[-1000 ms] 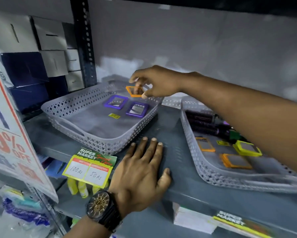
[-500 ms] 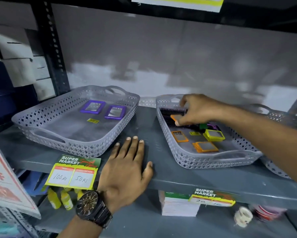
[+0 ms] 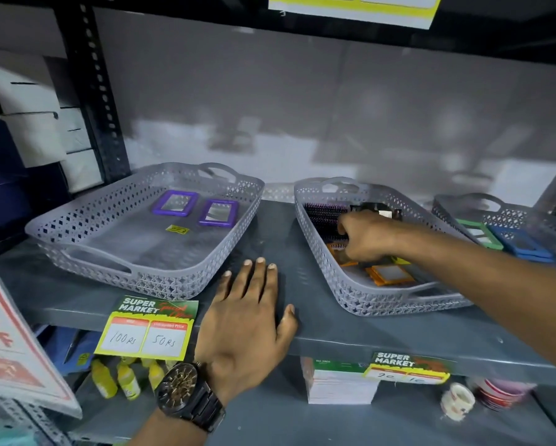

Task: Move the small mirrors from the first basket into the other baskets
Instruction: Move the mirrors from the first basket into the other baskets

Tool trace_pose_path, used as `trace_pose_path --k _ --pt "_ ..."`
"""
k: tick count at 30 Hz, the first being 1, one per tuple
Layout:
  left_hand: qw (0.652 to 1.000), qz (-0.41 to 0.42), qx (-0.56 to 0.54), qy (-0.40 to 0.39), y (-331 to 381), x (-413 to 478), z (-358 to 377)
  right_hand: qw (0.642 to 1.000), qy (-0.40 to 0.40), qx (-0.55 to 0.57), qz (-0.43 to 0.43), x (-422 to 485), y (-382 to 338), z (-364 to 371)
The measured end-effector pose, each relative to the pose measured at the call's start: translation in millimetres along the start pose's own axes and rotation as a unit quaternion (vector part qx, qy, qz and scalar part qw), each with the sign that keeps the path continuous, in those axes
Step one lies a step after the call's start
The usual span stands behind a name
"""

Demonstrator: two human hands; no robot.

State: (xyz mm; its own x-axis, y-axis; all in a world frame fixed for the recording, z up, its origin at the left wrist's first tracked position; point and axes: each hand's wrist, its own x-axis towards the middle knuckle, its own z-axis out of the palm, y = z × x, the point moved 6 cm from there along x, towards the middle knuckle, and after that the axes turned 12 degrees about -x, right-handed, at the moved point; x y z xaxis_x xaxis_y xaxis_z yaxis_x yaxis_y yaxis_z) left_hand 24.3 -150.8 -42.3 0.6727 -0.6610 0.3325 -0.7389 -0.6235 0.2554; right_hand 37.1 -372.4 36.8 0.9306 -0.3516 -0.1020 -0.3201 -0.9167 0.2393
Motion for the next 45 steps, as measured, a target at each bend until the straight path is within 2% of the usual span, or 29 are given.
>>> trace_pose_path --k 2,7,13,16,22,27,34,39,45 --pt "1.0 0.0 -0.001 0.001 0.5 -0.6 -0.7 1.0 0.01 -0.013 -0.005 0.7 3.0 -9.9" --pt "1.0 -0.006 -0.022 0.01 1.8 -2.0 -3.0 0.991 0.128 0.04 -0.017 11.7 8.7 -70.4" --pt "0.999 -0.012 -0.032 0.021 0.6 -0.5 -4.7 0.966 0.179 0.115 -0.145 40.3 -45.6 -114.3" --pt "0.999 -0.015 -0.026 0.02 -1.6 0.7 -4.1 0.959 0.159 0.116 -0.206 65.4 -80.8 -114.7" --pt "0.999 -0.018 -0.03 0.023 -2.6 1.9 -3.3 0.953 0.05 0.039 -0.297 115.3 -132.4 -88.8" --pt "0.999 -0.012 -0.031 0.02 -3.3 3.4 -2.8 0.955 0.008 -0.031 -0.295 154.4 -155.0 -74.3" --pt "0.999 -0.008 -0.036 0.019 -3.6 4.6 -0.6 0.962 -0.05 -0.025 -0.266 181.6 -176.6 -64.6" --pt "0.999 0.001 -0.043 0.029 -3.8 4.2 0.5 0.964 0.001 -0.003 -0.267 180.4 -183.1 -67.4" --pt "0.999 0.003 -0.038 0.034 -3.9 2.4 0.6 0.955 0.146 0.09 -0.244 144.9 -153.0 -107.8"
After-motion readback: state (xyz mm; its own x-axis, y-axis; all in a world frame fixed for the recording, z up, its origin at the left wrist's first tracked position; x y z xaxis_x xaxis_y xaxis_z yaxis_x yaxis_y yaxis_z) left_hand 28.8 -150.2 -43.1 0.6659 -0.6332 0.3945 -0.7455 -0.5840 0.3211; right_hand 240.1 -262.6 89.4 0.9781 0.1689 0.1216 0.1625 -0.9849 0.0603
